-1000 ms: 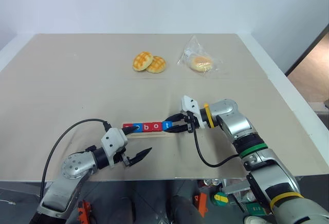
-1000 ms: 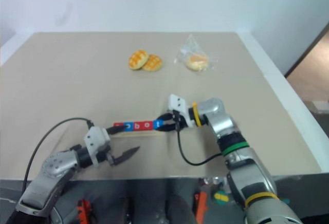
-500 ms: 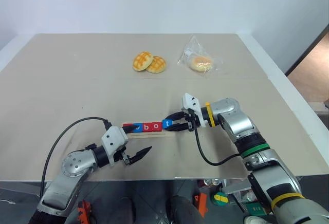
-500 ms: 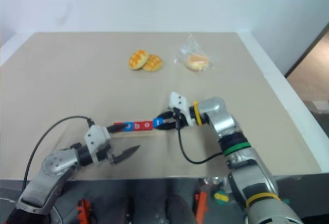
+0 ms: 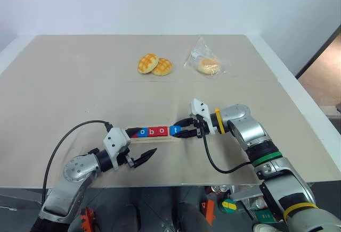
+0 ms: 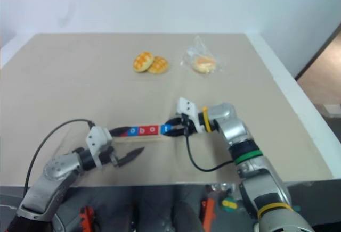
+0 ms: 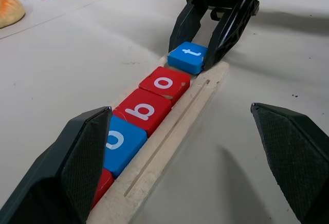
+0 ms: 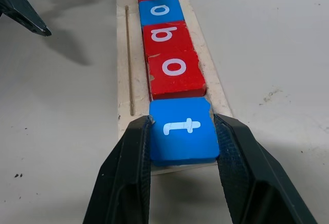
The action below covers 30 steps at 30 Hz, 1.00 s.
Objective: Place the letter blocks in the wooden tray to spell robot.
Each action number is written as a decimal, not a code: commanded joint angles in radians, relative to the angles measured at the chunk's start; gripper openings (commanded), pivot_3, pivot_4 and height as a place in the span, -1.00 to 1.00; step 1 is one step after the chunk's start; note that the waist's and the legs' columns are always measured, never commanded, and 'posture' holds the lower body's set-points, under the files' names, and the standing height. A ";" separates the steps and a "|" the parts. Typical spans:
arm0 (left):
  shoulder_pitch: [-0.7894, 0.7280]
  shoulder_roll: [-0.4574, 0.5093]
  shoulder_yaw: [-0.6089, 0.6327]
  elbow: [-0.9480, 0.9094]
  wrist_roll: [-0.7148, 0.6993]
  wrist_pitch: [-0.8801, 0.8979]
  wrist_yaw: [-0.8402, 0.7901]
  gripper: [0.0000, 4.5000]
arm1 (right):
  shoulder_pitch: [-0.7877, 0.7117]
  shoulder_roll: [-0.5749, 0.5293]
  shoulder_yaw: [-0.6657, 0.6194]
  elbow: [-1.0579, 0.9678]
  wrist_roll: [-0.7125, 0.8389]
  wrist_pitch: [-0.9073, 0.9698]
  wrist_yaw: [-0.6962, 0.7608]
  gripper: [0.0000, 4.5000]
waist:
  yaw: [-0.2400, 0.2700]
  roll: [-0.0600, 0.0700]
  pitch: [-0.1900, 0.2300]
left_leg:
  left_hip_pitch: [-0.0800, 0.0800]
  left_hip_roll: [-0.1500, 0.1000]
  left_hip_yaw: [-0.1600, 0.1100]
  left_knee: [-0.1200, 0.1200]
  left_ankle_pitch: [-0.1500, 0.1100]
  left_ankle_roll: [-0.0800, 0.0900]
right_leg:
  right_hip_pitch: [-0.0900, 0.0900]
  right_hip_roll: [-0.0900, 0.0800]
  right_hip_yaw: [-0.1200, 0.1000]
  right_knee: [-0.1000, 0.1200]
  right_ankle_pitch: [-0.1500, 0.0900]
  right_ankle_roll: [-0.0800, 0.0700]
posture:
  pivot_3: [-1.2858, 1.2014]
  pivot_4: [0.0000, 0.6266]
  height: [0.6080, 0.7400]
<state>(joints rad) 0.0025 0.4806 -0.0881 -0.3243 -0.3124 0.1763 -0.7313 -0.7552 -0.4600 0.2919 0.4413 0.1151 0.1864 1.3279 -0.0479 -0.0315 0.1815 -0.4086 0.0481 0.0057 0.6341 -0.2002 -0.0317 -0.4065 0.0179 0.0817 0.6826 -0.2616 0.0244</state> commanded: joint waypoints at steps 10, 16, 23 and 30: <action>-0.009 0.001 0.000 -0.035 0.007 -0.009 0.006 1.00 | 0.041 -0.011 -0.038 -0.118 0.031 0.040 -0.037 0.98 | 0.000 0.000 0.000 | 0.000 0.000 0.000 0.000 0.000 0.000 | 0.000 0.000 0.000 0.000 0.000 0.000 | 0.03 -0.52 1.00; -0.008 -0.002 0.007 -0.034 0.011 -0.016 0.016 1.00 | 0.047 -0.011 -0.126 -0.205 0.095 0.137 -0.115 0.98 | 0.000 0.000 0.000 | 0.000 0.000 0.000 0.000 0.000 0.000 | 0.000 0.000 0.000 0.000 0.000 0.000 | 0.03 -0.52 1.00; 0.016 -0.014 0.030 -0.064 -0.017 -0.004 0.039 1.00 | 0.191 0.050 -0.300 -0.431 0.157 0.262 -0.431 0.87 | 0.001 0.000 0.000 | -0.002 0.000 -0.001 0.000 0.000 0.000 | -0.001 0.000 0.000 0.000 -0.001 0.001 | 0.03 -0.52 1.00; 0.030 -0.045 0.057 -0.114 -0.087 0.073 0.085 1.00 | 0.474 0.212 -0.317 -0.795 0.066 0.322 -0.835 -0.20 | 0.000 0.000 0.000 | -0.004 0.000 -0.002 -0.001 -0.001 -0.002 | -0.003 0.000 0.000 0.000 -0.002 0.001 | 0.03 -0.52 1.00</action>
<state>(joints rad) 0.0349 0.4376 -0.0556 -0.3921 -0.3754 0.2367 -0.6547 -0.2962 -0.2668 -0.0214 -0.2283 0.2094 0.5061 0.5917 -0.0484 -0.0313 0.1815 -0.4121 0.0479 0.0038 0.6330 -0.2012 -0.0334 -0.4093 0.0177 0.0817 0.6825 -0.2637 0.0257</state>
